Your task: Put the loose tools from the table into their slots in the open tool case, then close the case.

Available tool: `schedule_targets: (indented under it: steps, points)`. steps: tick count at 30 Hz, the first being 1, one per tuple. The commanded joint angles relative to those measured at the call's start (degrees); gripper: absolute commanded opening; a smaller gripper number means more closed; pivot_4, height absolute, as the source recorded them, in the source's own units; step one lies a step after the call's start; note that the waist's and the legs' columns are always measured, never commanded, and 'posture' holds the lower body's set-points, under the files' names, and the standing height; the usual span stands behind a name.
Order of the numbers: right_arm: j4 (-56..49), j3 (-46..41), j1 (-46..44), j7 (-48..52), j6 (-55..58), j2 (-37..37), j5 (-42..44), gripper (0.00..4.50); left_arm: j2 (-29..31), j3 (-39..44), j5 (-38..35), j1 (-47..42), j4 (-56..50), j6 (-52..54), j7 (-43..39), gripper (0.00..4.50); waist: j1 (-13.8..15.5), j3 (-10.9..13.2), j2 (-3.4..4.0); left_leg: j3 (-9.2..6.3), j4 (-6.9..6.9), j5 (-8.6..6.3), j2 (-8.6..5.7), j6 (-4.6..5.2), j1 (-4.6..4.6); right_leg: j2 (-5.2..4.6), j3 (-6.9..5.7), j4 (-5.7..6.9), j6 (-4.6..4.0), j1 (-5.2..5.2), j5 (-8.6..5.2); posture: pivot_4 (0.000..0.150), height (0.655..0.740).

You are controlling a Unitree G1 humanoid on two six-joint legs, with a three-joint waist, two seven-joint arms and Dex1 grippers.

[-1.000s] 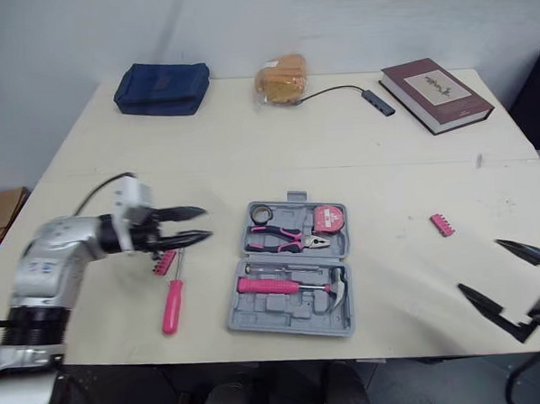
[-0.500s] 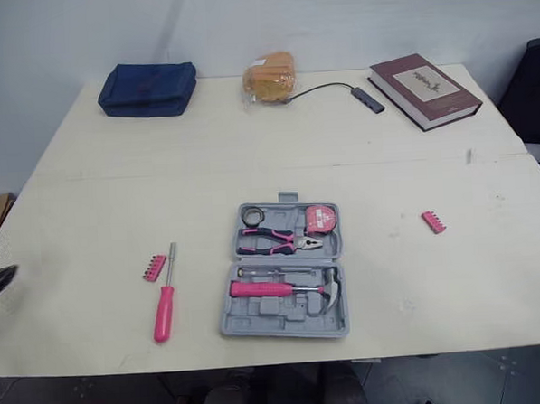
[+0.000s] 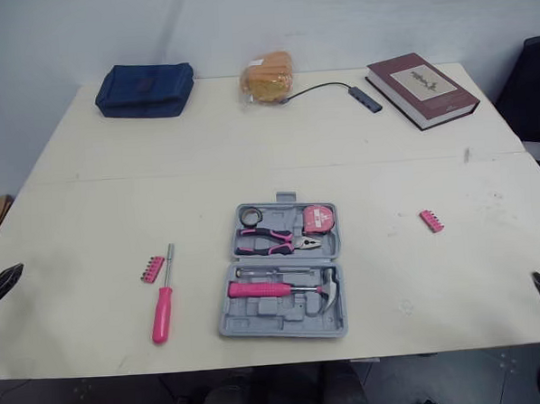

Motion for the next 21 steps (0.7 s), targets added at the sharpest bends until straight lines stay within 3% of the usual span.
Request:
schedule_targets:
  steps: [1, 6, 11, 17, 21]
  points:
    - [-11.3, 5.1, -2.7, 0.1, 5.1, 0.9, 3.1, 4.5, -2.6, -0.6, -3.3, 3.0, -15.3, 5.2, 0.9, 4.46, -0.2, 0.0, -0.01, 0.06, 0.0, 0.03, 0.0, -0.05, -0.01, 0.01, -0.02, 0.01, 0.0, -0.03, 0.0, 0.15, 0.74]
    - [-24.3, 12.5, -2.8, 1.5, 11.0, 3.5, 5.8, 4.5, -6.3, -2.1, -6.1, 9.8, -35.4, 13.4, 3.1, 4.46, -0.6, 0.0, -0.09, 0.16, -0.01, 0.09, 0.0, -0.09, -0.01, 0.1, -0.08, 0.0, 0.06, -0.04, 0.03, 0.15, 0.74]
    - [-30.2, 18.6, -5.1, 3.8, 13.1, 4.2, 5.5, 4.5, -11.0, -2.9, -7.1, 14.9, -49.3, 17.5, 7.5, 4.46, -0.6, 0.1, -0.13, 0.31, 0.05, 0.08, -0.02, -0.04, -0.01, 0.19, -0.09, -0.02, 0.16, -0.06, 0.09, 0.15, 0.74]
    - [-33.9, 23.5, -7.1, 6.2, 14.2, 5.1, 5.6, 4.5, -15.2, -4.1, -5.5, 19.8, -58.4, 23.0, 14.5, 4.46, -0.7, 0.1, -0.18, 0.36, 0.1, -0.03, 0.01, 0.14, 0.02, 0.31, -0.05, 0.0, 0.17, -0.09, 0.1, 0.15, 0.74]
    - [-34.8, 24.6, -8.2, 6.7, 14.6, 5.5, 6.0, 4.5, -16.1, -6.1, -3.1, 21.1, -59.0, 26.2, 17.8, 4.46, -0.7, 0.1, -0.19, 0.36, 0.12, -0.02, 0.03, 0.17, 0.01, 0.34, -0.03, 0.01, 0.16, -0.12, 0.09, 0.15, 0.74]
